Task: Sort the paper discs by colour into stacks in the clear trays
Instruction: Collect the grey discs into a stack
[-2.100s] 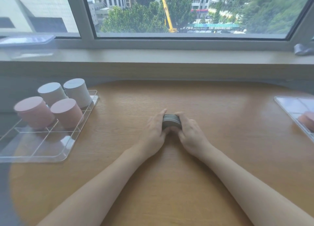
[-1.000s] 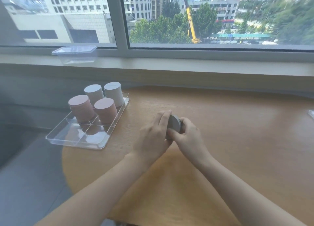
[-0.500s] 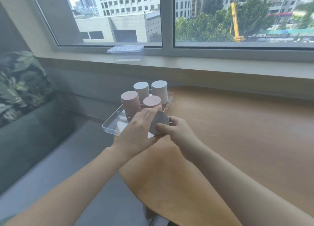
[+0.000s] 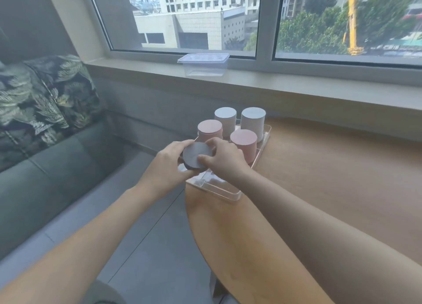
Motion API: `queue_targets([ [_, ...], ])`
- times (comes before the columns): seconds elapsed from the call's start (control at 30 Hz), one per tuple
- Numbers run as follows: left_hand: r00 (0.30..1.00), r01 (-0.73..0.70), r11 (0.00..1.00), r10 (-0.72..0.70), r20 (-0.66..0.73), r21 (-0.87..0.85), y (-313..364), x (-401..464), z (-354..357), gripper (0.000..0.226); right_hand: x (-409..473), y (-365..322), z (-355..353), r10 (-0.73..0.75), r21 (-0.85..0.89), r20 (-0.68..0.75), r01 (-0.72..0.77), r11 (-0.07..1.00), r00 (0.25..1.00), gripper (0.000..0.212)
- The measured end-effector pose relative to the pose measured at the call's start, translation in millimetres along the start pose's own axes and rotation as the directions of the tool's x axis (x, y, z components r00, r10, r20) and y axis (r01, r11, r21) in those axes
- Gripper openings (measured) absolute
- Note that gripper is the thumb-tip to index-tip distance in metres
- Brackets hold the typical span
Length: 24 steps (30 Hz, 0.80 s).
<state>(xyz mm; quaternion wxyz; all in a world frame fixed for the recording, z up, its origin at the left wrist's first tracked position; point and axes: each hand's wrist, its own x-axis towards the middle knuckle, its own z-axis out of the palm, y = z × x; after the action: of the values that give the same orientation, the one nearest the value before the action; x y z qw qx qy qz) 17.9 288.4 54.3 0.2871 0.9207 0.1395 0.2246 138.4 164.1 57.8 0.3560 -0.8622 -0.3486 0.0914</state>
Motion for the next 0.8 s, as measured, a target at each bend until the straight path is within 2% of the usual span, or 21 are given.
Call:
queue_targets([
  [0.1,0.993,0.086,0.995,-0.089,0.073,0.045,-14,6,3,0.069,11,-1,11,-0.030,-0.248,0.040,0.039,0.968,0.999,0.035],
  [0.2,0.969,0.149,0.987,-0.158,0.188,0.060,-20,9,8,0.070,12,5,19,-0.058,-0.381,0.068,0.080,0.921,0.996,0.036],
  [0.37,0.948,0.155,0.984,-0.174,0.266,0.090,-19,9,12,0.064,9,11,23,-0.088,-0.434,0.072,0.111,0.894,0.993,0.049],
  [0.7,0.956,0.118,0.979,-0.157,0.247,0.163,-14,6,14,0.054,1,20,20,-0.168,-0.470,0.087,0.190,0.862,0.982,0.041],
  [0.8,0.948,0.112,0.981,-0.152,0.279,0.157,-7,2,18,0.054,-11,29,11,-0.188,-0.478,0.081,0.204,0.855,0.979,0.034],
])
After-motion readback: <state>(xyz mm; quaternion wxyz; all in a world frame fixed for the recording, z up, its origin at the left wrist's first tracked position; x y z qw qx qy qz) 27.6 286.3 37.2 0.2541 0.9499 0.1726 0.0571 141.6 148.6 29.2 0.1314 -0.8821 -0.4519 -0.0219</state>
